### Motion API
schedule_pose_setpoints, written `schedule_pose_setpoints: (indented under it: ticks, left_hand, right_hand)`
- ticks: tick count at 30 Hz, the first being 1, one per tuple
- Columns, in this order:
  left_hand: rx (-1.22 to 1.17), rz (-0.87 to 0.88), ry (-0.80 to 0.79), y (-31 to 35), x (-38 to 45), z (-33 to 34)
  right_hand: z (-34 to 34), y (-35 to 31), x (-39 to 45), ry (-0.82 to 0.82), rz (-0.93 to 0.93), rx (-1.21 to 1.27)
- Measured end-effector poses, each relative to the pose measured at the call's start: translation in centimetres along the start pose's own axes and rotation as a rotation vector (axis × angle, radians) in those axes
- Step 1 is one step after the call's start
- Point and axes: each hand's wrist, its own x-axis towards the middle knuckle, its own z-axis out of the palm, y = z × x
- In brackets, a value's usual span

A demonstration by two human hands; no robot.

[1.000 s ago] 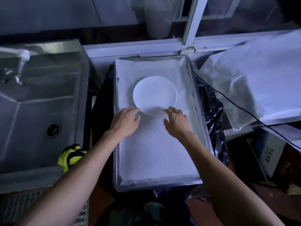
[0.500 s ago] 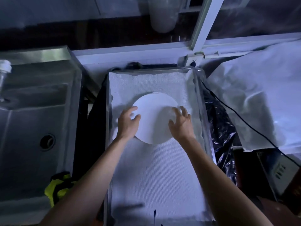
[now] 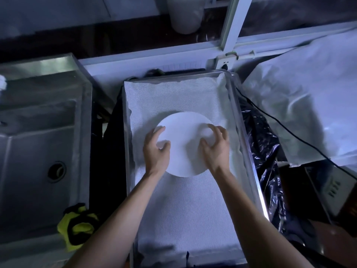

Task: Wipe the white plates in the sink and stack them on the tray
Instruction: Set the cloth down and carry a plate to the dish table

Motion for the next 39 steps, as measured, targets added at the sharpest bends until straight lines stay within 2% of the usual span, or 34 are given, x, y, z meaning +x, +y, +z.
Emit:
schedule_pose_setpoints:
  ticks: [3, 8, 19, 24, 33, 39]
  left_hand:
    - [0.015, 0.035, -0.011, 0.2, -1.6, -0.5]
    - [0.080, 0.159, -0.097, 0.9, -3.9, -2.2]
    - [0.121, 0.320, -0.454, 3.0, -12.2, -3.8]
    - [0.154, 0.354, -0.672, 3.5, -18.4, -2.4]
    - [0.175, 0.569, -1.031, 4.6, -32.2, 0.9]
    - [0.171, 0.686, -1.193, 4.0, -43.0, 1.4]
  right_hand:
    - [-0.5, -0.4, -2.7, 0.084, -0.027, 0.005]
    - [-1.7, -1.0, -7.9, 0.178, 0.027, 0.014]
    - [-5.0, 0.3, -22.5, 0.489, 0.205, 0.015]
    - [-7.4, 2.9, -30.0, 0.656, 0.339, 0.006]
    - [-12.0, 7.2, -44.2, 0.986, 0.570, 0.018]
    - [-14.4, 9.9, -54.5, 1.177, 0.623, -0.009]
